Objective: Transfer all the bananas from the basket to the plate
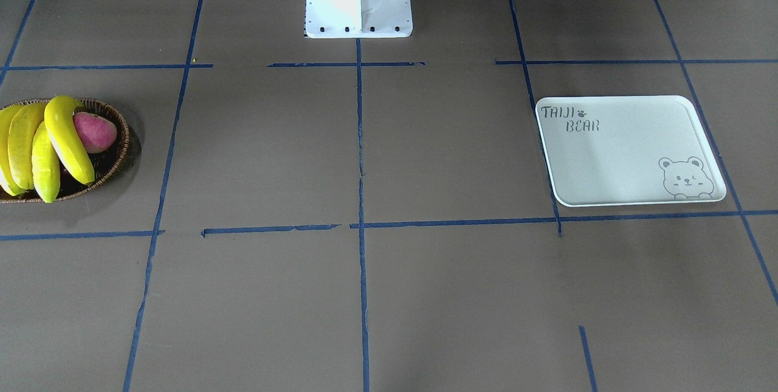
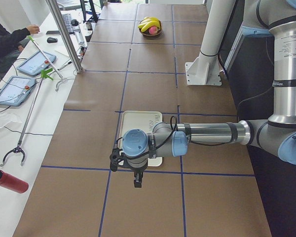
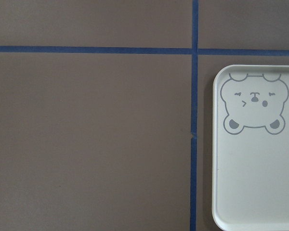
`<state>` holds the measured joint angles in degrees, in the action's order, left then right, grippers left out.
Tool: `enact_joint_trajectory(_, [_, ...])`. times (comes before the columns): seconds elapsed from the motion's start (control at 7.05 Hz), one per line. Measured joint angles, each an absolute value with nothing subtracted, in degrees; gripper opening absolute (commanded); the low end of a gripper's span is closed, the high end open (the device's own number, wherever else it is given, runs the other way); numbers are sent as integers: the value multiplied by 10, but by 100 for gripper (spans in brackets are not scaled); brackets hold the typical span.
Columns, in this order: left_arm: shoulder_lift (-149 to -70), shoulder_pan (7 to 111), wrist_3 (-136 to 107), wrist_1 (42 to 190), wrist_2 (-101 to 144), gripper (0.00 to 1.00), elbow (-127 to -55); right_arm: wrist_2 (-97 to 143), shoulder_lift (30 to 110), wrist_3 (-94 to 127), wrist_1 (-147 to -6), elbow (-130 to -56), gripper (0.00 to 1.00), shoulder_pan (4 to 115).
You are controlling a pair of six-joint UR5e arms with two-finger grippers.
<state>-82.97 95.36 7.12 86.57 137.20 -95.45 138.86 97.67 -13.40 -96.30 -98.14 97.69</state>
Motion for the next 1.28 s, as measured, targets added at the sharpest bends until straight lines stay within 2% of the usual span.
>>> enact_joint_trajectory(1.28, [-829,954,71,868,1373,100,-953,1386,977,-125,-969,-978,100,977])
